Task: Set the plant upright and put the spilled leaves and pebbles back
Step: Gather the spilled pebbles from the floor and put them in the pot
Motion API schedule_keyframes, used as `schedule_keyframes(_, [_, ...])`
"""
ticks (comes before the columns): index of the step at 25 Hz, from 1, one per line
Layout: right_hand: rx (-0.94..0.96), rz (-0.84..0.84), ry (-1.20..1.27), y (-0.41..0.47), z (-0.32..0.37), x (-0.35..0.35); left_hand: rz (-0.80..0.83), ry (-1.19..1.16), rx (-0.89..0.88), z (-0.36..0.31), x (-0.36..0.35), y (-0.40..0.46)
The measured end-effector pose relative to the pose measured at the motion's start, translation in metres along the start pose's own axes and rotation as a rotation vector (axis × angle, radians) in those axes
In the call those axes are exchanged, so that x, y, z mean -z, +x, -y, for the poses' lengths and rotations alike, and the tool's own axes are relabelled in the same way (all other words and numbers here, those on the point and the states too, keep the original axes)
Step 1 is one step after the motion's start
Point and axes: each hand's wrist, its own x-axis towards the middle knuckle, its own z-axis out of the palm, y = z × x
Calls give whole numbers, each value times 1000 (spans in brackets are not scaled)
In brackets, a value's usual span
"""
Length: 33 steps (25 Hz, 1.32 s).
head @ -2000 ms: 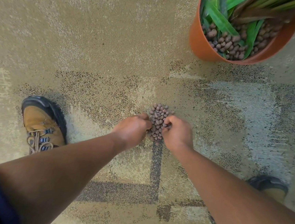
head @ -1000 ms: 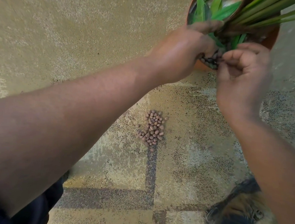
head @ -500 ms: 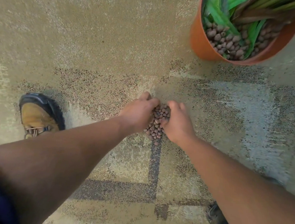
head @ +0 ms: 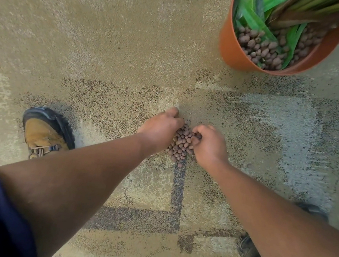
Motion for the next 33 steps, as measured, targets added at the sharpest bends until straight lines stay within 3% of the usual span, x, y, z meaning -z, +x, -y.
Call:
schedule_keyframes(9, [44,25,-157,0,-3,5,13,23,-12,-5,1,1])
schedule_keyframes(22, [-47,-26,81,-13,-5,43,-29,-137,57,12,15,-5])
schedule_keyframes(25, [-2,-90,241,-24,14,65,-17,-180,89,5,36,-10])
schedule_keyframes(27, [119,-242,393,-30,35,92,-139,-207,2,-17,61,-7])
schedule_keyframes(30, [300,-499,589,-24,57,143,-489,-343,-240,-63,115,13])
schedule_keyframes(33, [249,-583,615,-2,59,179,-610,-366,-326,-93,157,46])
